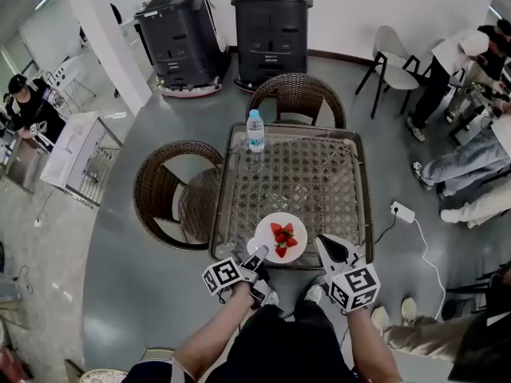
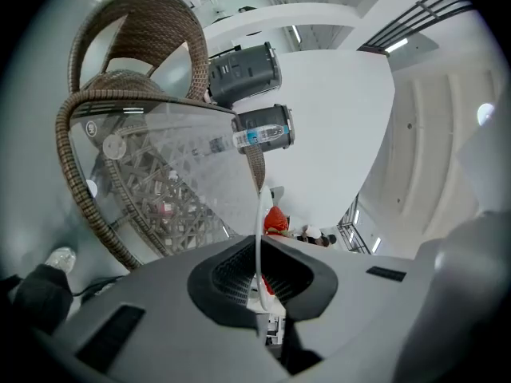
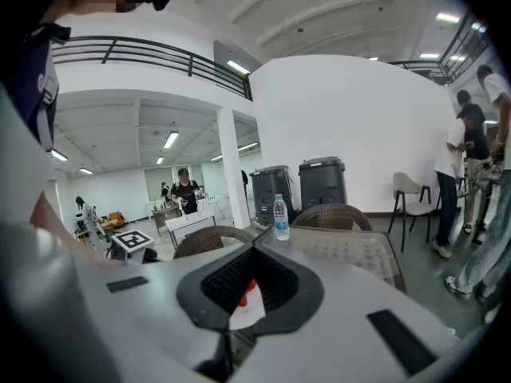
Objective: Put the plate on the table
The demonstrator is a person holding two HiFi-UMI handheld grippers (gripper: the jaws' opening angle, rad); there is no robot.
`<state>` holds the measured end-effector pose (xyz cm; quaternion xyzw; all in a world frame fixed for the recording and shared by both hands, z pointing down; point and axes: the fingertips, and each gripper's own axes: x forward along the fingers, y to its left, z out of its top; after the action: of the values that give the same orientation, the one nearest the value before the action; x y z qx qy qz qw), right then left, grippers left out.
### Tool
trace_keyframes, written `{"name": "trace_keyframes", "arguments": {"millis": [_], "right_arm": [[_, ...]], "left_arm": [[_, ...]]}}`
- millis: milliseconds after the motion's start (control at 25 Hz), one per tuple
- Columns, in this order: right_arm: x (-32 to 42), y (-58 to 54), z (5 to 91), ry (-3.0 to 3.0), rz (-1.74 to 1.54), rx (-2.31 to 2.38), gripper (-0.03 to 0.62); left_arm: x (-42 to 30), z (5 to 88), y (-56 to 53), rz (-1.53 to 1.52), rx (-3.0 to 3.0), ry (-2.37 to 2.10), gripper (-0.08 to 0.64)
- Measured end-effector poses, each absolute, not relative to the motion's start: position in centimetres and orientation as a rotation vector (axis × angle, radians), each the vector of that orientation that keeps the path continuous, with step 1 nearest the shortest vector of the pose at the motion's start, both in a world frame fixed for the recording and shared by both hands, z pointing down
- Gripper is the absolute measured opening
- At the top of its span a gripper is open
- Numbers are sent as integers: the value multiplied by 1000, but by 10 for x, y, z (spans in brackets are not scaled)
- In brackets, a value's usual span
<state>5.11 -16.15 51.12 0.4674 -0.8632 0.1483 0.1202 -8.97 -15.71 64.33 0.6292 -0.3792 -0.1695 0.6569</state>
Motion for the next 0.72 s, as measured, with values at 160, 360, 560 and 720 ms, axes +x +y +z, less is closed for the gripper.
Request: {"name": "trace_keyframes", "arguments": {"millis": [160, 360, 560, 720], "right_arm": [[53, -171, 524, -2521, 468, 1318, 5], [54, -181, 540, -2503, 506, 1268, 5], [59, -183, 548, -2490, 529, 1257, 5], [64, -180, 554, -2474, 547, 1257, 5]], "left_arm": [[-88, 664, -167, -373, 1399, -885, 17], [-85, 688, -172, -362, 1360, -913, 18], [-83, 715, -176, -334, 1323, -951, 18], [-84, 731, -181, -302, 1319, -975, 18]]}}
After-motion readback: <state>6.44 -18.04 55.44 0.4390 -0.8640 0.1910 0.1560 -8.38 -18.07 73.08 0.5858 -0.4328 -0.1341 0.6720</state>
